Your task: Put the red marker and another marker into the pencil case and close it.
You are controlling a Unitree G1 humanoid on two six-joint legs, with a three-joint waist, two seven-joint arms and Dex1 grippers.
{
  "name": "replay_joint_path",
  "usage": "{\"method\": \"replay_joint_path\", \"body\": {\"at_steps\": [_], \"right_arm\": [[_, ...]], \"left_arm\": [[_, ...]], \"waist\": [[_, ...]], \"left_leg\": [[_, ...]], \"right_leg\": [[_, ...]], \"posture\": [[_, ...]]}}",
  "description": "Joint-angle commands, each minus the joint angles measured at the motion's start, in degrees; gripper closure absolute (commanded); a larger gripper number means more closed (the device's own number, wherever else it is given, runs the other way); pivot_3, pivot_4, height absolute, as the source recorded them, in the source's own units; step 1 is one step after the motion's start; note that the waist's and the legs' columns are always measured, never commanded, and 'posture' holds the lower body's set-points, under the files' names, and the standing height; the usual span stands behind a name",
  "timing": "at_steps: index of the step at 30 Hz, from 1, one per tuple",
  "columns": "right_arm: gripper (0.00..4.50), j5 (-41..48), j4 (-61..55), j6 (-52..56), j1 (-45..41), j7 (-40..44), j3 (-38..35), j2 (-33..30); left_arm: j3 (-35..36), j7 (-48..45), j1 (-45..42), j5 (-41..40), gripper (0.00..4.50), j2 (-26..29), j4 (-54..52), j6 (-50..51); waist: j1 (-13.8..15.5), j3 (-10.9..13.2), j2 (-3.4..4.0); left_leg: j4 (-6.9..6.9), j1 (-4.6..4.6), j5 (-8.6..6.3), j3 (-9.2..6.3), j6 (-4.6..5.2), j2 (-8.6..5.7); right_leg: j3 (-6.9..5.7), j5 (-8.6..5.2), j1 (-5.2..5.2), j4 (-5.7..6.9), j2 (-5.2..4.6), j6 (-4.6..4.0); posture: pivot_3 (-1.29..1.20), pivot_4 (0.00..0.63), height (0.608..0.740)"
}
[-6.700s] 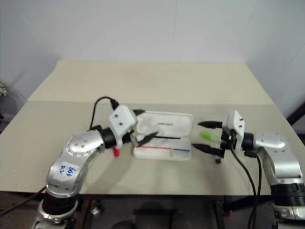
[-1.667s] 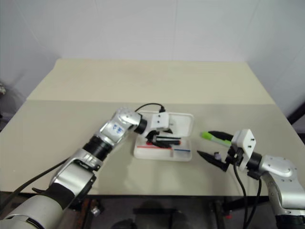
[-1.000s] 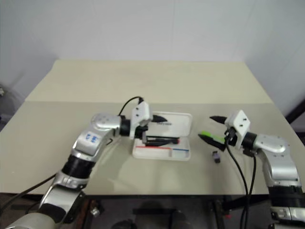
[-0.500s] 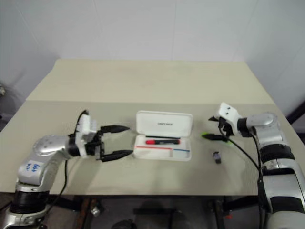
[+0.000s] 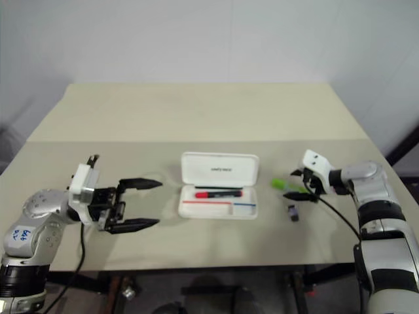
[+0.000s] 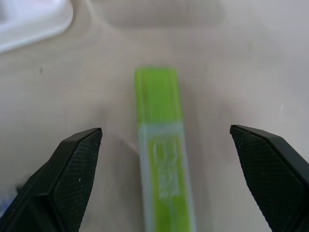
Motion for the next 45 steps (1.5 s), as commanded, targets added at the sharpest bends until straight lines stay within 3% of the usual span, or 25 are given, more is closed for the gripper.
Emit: {"method": "replay_joint_path", "body": {"at_steps": [1, 12, 15, 18, 24, 32, 36, 40, 41, 45], "right_arm": [[0.00, 0.0, -0.5, 0.4, 0.9, -0.8, -0.8, -0.1], [0.00, -3.0, 1.4, 5.2, 1.2, -5.1, 1.4, 2.7], [0.61, -3.0, 1.6, 6.3, 1.0, -4.9, 1.7, 3.7], [1.55, -3.2, 2.3, 7.1, 0.4, -5.6, 1.8, 4.5], [3.41, -3.4, 4.2, 6.1, -0.9, -8.3, 1.7, 5.6], [3.41, -0.8, 1.9, 1.7, -2.7, -8.7, -0.7, 5.9], [3.41, 0.3, -2.9, 2.8, -3.8, -8.0, -1.3, 5.4], [3.41, 2.0, -18.3, 9.3, -1.4, -5.0, -1.2, 4.1], [3.41, 2.5, -21.4, 11.0, -0.7, -4.8, -1.4, 4.0], [3.41, 2.4, -33.2, 13.5, 2.2, -7.4, -2.3, 2.1]], "left_arm": [[1.5, -3.7, -1.7, -2.7, 0.02, 2.5, 2.5, -0.4], [3.1, -8.5, -2.8, -3.2, 0.02, 4.8, 7.3, -4.5], [3.0, -8.1, -2.9, -2.6, 0.00, 4.9, 7.5, -5.4], [3.1, -7.7, -2.9, -2.6, 0.00, 5.0, 7.4, -5.9], [3.2, -6.7, -3.0, -2.8, 0.00, 4.8, 6.9, -6.3], [3.5, -6.5, -2.8, -3.2, 0.00, 4.9, 7.0, -6.4], [3.6, -6.9, -2.2, -3.2, 0.00, 4.8, 7.2, -6.6], [4.3, -7.7, -1.8, -4.9, 0.00, 3.8, 7.4, -6.7], [4.4, -8.0, -1.8, -5.2, 0.00, 3.7, 7.6, -6.9], [4.1, -8.4, -1.8, -4.1, 0.00, 4.1, 9.2, -8.4]], "waist": [[-0.2, 0.0, 0.00], [-1.5, -0.2, -0.34], [-1.6, -0.3, -0.52], [-2.0, -0.5, -0.88], [-2.7, -0.6, -1.02], [-3.0, -0.6, -1.01], [-2.9, -0.4, -0.61], [-2.6, -0.2, -0.35], [-2.6, -0.2, -0.33], [-1.6, -0.2, -0.26]], "left_leg": [[0.00, 0.00, 0.00, 0.00, 0.00, 0.00], [0.04, 0.12, 0.02, 0.03, -0.03, 0.00], [0.04, 0.19, 0.07, 0.03, -0.07, 0.00], [0.04, 0.29, 0.14, 0.03, -0.07, 0.02], [0.00, 0.99, 0.16, 0.01, -0.06, 0.02], [0.00, 0.97, 0.16, 0.04, -0.06, 0.03], [-0.08, 0.86, 0.16, 0.06, -0.06, 0.02], [-0.66, 0.79, 0.19, 0.08, -0.14, 0.01], [-0.78, 0.64, 0.20, 0.09, -0.16, 0.02], [-0.89, -0.07, 0.20, -0.15, -0.20, 0.13]], "right_leg": [[0.00, 0.00, 0.00, 0.01, 0.00, 0.00], [0.03, 0.00, 0.04, 0.11, -0.04, -0.01], [0.04, 0.04, 0.06, 0.14, -0.04, -0.10], [0.03, -0.32, 0.16, 0.15, -0.06, -0.96], [-0.10, -0.37, 1.03, -0.12, -0.20, -1.08], [-0.09, -0.37, 1.01, -0.10, -0.21, -1.08], [-0.07, -0.37, 0.82, -0.08, -0.21, -1.08], [-0.08, -0.35, 0.41, 0.18, -0.18, -0.92], [-0.08, -0.10, 0.15, 0.35, -0.16, -0.38], [-0.36, -0.30, -0.48, 0.36, -0.04, -0.43]], "posture": [[0.00, 0.150, 0.740], [0.00, 0.150, 0.740], [0.00, 0.150, 0.740], [0.00, 0.150, 0.740], [0.00, 0.150, 0.740], [0.00, 0.150, 0.740], [0.00, 0.150, 0.740], [0.00, 0.150, 0.740], [0.00, 0.150, 0.740], [0.00, 0.150, 0.740]]}}
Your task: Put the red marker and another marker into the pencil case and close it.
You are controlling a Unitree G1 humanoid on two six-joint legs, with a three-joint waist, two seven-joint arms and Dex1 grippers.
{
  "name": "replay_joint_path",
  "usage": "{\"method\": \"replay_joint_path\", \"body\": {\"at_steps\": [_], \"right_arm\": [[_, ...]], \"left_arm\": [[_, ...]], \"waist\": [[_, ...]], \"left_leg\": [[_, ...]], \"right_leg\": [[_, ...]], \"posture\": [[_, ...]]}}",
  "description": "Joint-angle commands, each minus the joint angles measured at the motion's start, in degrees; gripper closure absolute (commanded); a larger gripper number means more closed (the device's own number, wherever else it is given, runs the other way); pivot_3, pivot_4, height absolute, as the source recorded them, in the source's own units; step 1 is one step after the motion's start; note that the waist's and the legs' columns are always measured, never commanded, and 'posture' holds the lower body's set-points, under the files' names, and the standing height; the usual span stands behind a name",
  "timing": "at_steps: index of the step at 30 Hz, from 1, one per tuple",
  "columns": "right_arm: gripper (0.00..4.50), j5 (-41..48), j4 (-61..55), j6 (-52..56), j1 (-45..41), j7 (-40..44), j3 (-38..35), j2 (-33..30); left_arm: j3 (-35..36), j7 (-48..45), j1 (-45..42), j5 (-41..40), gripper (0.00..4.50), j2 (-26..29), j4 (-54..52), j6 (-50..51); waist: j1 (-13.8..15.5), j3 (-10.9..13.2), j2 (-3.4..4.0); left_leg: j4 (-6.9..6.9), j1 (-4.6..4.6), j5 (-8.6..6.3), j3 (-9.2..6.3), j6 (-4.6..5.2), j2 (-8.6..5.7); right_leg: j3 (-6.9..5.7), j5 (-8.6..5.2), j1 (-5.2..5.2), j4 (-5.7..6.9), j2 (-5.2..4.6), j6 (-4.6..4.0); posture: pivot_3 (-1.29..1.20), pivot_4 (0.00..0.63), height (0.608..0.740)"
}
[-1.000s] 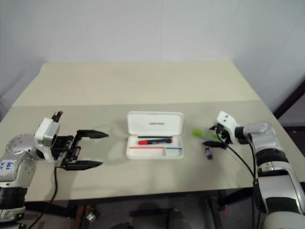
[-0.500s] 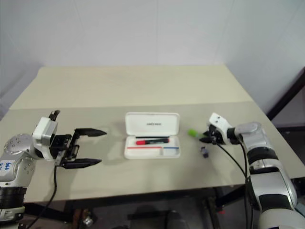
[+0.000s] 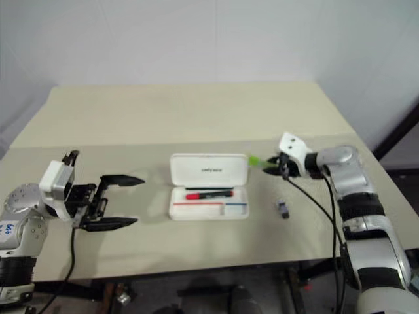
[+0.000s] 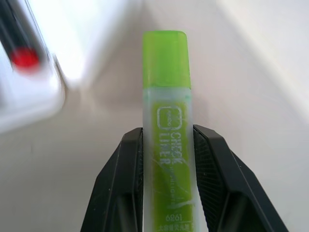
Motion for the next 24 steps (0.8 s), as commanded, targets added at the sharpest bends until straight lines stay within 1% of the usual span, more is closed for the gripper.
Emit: {"method": "replay_joint_path", "body": {"at_steps": [1, 4, 9, 12, 17, 20, 24], "right_arm": [[3.41, 1.2, -9.7, 2.7, 1.6, -2.2, -2.7, -2.3], [3.41, 2.2, -14.8, 4.3, 2.4, -3.4, -3.9, -3.0], [3.41, 3.0, -18.7, 5.6, 1.8, -5.0, -4.6, -4.0], [3.41, 4.1, -20.5, 6.1, 0.1, -6.2, -5.5, -3.3], [3.41, 6.3, -23.9, 8.7, -1.0, -7.0, -5.4, -2.5], [3.41, 11.2, -29.8, 14.8, -0.7, -5.7, -6.6, -2.5], [3.41, 18.1, -39.7, 26.1, 3.1, -1.0, -5.2, -5.8]], "left_arm": [[1.4, -0.6, -0.4, -0.5, 0.00, 0.2, 0.8, -1.9], [0.9, -0.7, -1.0, -0.4, 0.00, -0.3, 1.6, -2.6], [-0.4, -1.1, -2.1, 0.1, 0.00, -1.5, 2.8, -3.5], [-1.6, -1.2, -3.3, 0.6, 0.00, -2.4, 3.6, -4.1], [-2.5, -1.6, -4.5, 0.9, 0.00, -3.2, 4.9, -4.7], [-2.9, -1.7, -4.6, 0.7, 0.00, -3.4, 4.9, -4.8], [-3.2, -2.1, -4.4, 0.8, 0.00, -3.4, 5.3, -5.0]], "waist": [[0.7, 0.1, 0.08], [1.1, 0.1, 0.24], [1.7, 0.1, 0.23], [2.3, 0.2, 0.24], [2.4, 0.2, 0.24], [2.4, 0.2, 0.26], [2.7, 0.2, 0.25]], "left_leg": [[-0.01, -0.07, -0.02, 0.00, -0.02, 0.00], [0.00, -0.23, -0.06, 0.10, -0.04, -0.04], [0.07, -0.25, -0.15, 0.14, 0.02, -0.06], [0.11, -0.24, -0.15, 0.14, 0.02, -0.06], [0.12, -0.20, -0.14, 0.14, 0.01, -0.05], [0.11, -0.21, -0.14, 0.14, 0.01, -0.04], [0.07, -0.23, -0.15, 0.10, 0.02, -0.02]], "right_leg": [[-0.03, -0.06, -0.06, 0.00, -0.01, -0.01], [-0.01, -0.09, -0.16, -0.15, -0.06, 0.00], [-0.01, -0.09, -0.12, -0.23, -0.07, 0.00], [-0.01, -0.09, -0.13, -0.17, -0.06, 0.00], [0.00, -0.09, -0.13, -0.12, -0.04, 0.00], [0.00, -0.08, -0.14, -0.13, -0.04, 0.01], [-0.04, -0.09, -0.14, -0.16, -0.03, 0.00]], "posture": [[0.00, 0.150, 0.740], [0.00, 0.150, 0.740], [0.00, 0.150, 0.740], [0.00, 0.150, 0.740], [0.00, 0.150, 0.740], [0.00, 0.150, 0.740], [0.00, 0.150, 0.740]]}}
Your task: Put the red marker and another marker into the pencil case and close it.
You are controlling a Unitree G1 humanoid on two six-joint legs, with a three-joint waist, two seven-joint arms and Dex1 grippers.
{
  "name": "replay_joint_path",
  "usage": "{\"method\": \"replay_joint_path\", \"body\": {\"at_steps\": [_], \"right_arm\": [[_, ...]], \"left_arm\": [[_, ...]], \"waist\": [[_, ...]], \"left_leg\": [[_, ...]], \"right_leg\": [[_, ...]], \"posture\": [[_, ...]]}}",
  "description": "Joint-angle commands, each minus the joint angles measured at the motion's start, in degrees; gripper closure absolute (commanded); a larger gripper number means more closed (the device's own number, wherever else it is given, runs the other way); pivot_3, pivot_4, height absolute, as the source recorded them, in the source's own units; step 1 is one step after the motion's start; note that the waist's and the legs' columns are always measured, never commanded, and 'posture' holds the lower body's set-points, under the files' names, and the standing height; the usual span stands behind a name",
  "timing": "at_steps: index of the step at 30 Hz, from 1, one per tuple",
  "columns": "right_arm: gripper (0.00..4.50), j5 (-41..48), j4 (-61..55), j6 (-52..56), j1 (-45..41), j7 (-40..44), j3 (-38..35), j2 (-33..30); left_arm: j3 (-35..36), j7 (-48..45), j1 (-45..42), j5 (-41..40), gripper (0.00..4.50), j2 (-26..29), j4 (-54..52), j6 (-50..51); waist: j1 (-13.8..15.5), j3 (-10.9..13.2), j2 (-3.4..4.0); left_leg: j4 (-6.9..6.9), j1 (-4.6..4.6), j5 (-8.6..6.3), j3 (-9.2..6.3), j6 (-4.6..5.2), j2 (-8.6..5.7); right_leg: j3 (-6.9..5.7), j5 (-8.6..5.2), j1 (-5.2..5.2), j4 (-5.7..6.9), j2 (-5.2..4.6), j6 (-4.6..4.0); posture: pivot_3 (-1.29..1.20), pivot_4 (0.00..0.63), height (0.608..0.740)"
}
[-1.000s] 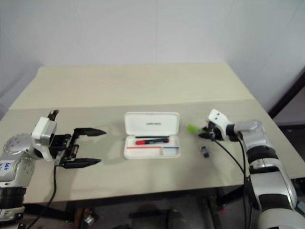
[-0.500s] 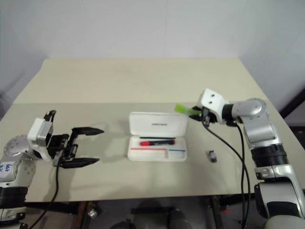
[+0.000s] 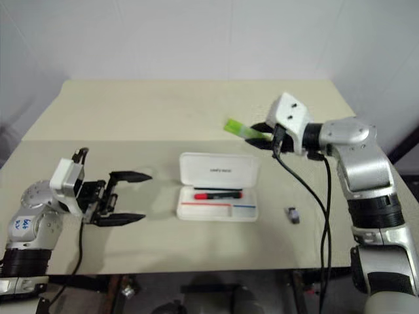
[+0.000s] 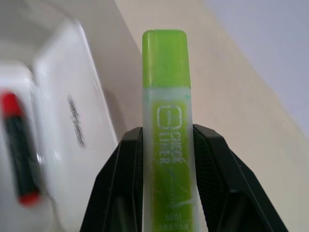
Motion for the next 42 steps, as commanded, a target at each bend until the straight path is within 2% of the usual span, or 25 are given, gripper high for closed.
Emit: {"method": "replay_joint_path", "body": {"at_steps": [1, 8, 12, 19, 27, 42], "right_arm": [[3.41, 4.9, -7.8, 7.1, 2.6, 2.7, -0.3, -2.7], [3.41, 6.0, -18.1, 15.9, 5.7, 1.4, 10.0, 0.1], [3.41, 3.4, -18.1, 16.6, 4.5, 0.7, 16.8, 2.0], [3.41, -1.6, -14.5, 16.3, -0.5, -0.6, 24.7, 6.9], [3.41, -6.1, -9.9, 16.3, -2.9, -1.5, 28.8, 10.7], [3.41, -10.7, -6.2, 16.5, -2.1, -1.4, 29.7, 10.9]], "left_arm": [[0.4, -1.0, -0.1, 0.0, 0.00, 0.1, 0.7, -0.9], [0.7, -2.2, 1.8, 1.3, 0.00, 1.6, 2.7, -2.9], [0.7, -2.3, 2.9, 1.7, 0.00, 2.3, 3.2, -3.6], [1.9, -3.9, 5.1, 2.0, 0.00, 4.9, 4.7, -6.0], [2.4, -3.1, 6.2, 0.8, 0.00, 4.8, 4.1, -8.1], [2.6, -3.3, 4.8, -0.7, 0.00, 3.8, 5.0, -10.4]], "waist": [[0.1, 0.0, -0.02], [-0.1, 0.0, -0.02], [-0.1, 0.0, -0.02], [-0.1, 0.0, -0.03], [0.0, 0.0, -0.05], [-0.1, 0.0, -0.06]], "left_leg": [[0.00, 0.00, -0.02, -0.01, 0.02, 0.01], [0.14, 0.01, -0.02, -0.02, 0.03, -0.01], [0.14, 0.08, -0.02, -0.03, 0.03, 0.00], [0.15, 0.07, -0.02, -0.03, 0.02, 0.00], [0.13, -0.03, -0.03, -0.04, 0.03, 0.00], [0.10, -0.02, -0.03, -0.06, 0.03, 0.01]], "right_leg": [[-0.02, -0.01, 0.01, -0.02, 0.00, -0.02], [0.00, -0.01, 0.03, 0.04, -0.02, -0.02], [-0.02, -0.06, 0.02, 0.03, 0.00, -0.10], [-0.04, -0.06, 0.01, 0.17, 0.00, -0.10], [-0.11, -0.07, 0.01, 0.10, -0.03, -0.13], [-0.16, -0.07, 0.00, 0.12, -0.01, -0.13]], "posture": [[0.00, 0.150, 0.740], [0.00, 0.150, 0.740], [0.00, 0.150, 0.740], [0.00, 0.150, 0.740], [0.00, 0.150, 0.740], [0.00, 0.150, 0.740]]}}
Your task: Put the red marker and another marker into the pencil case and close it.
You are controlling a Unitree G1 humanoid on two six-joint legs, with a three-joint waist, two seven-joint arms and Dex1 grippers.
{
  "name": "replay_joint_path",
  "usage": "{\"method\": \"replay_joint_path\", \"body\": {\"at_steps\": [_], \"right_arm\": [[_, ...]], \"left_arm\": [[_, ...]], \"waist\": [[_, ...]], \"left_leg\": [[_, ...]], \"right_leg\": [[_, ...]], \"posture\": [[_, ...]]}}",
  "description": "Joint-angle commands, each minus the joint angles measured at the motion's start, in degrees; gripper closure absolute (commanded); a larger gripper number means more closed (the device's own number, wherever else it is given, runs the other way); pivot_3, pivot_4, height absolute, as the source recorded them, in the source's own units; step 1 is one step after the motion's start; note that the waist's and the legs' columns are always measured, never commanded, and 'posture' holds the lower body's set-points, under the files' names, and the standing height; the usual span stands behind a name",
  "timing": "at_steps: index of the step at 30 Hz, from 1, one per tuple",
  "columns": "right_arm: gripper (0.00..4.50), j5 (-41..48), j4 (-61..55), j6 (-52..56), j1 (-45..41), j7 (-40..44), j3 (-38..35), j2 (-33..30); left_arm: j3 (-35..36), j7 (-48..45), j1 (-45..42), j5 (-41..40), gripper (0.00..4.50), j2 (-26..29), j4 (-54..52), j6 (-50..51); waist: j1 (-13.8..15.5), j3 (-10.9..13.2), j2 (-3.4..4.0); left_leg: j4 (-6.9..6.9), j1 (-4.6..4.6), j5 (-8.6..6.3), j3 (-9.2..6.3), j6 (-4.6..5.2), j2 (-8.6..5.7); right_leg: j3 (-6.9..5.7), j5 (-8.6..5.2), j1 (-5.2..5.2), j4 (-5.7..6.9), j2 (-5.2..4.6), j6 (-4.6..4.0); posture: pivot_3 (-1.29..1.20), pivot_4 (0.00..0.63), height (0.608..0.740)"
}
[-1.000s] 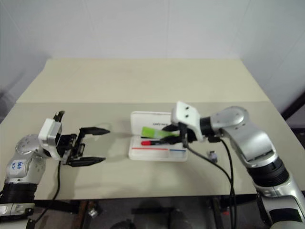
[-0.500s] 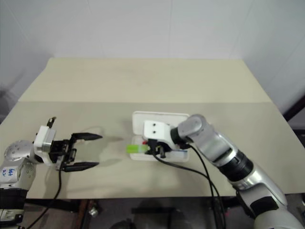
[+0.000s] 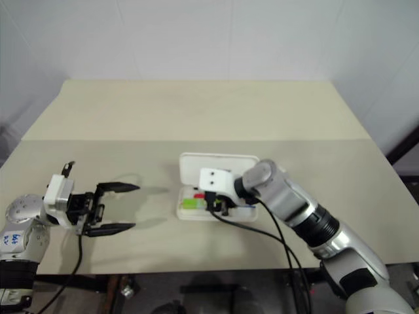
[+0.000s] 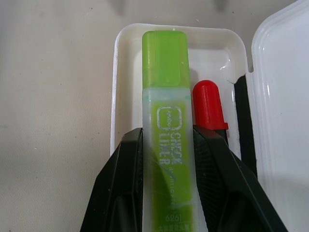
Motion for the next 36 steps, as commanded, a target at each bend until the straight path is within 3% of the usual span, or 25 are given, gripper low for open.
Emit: {"method": "replay_joint_path", "body": {"at_steps": [1, 21, 30, 31, 36], "right_arm": [[3.41, -0.4, -1.3, 0.4, -0.6, 0.0, -0.9, 0.3], [3.41, 0.6, -4.7, 4.5, 0.7, 0.8, -0.9, 0.2], [0.24, 0.9, -6.1, 4.0, 0.8, 1.6, -1.3, -0.3], [0.04, 0.9, -6.0, 4.0, 0.5, 1.5, -1.6, -0.2], [0.04, 2.3, -6.4, 3.8, -0.3, 2.5, -4.1, -1.2]], "left_arm": [[1.7, -3.2, -1.1, -1.5, 0.00, -0.2, 0.1, -1.1], [1.4, -2.6, -2.3, -0.8, 0.00, -0.7, 1.3, -2.2], [1.6, -2.2, -2.1, -0.8, 0.00, -0.5, 0.8, -2.4], [1.6, -2.3, -2.1, -0.8, 0.00, -0.6, 0.8, -2.4], [1.3, -2.3, -2.3, -0.8, 0.00, -0.9, 0.9, -2.6]], "waist": [[0.0, 0.0, 0.00], [0.1, 0.0, 0.00], [0.1, 0.0, 0.00], [0.1, 0.0, 0.00], [0.1, 0.0, 0.00]], "left_leg": [[0.01, 0.00, 0.00, 0.00, 0.00, 0.00], [0.02, 0.00, 0.00, -0.03, 0.00, 0.00], [0.02, 0.00, 0.00, -0.04, 0.00, 0.00], [0.02, 0.00, 0.00, -0.03, 0.00, 0.00], [0.02, 0.00, 0.00, -0.04, 0.00, 0.00]], "right_leg": [[-0.01, 0.00, 0.00, 0.00, 0.00, 0.00], [-0.04, 0.00, 0.01, 0.01, 0.00, 0.00], [-0.04, 0.00, 0.01, 0.01, -0.01, 0.00], [-0.04, 0.00, 0.01, 0.01, -0.01, 0.00], [-0.05, 0.00, 0.01, 0.01, -0.01, 0.00]], "posture": [[0.00, 0.150, 0.740], [0.00, 0.150, 0.740], [0.00, 0.150, 0.740], [0.00, 0.150, 0.740], [0.00, 0.150, 0.740]]}}
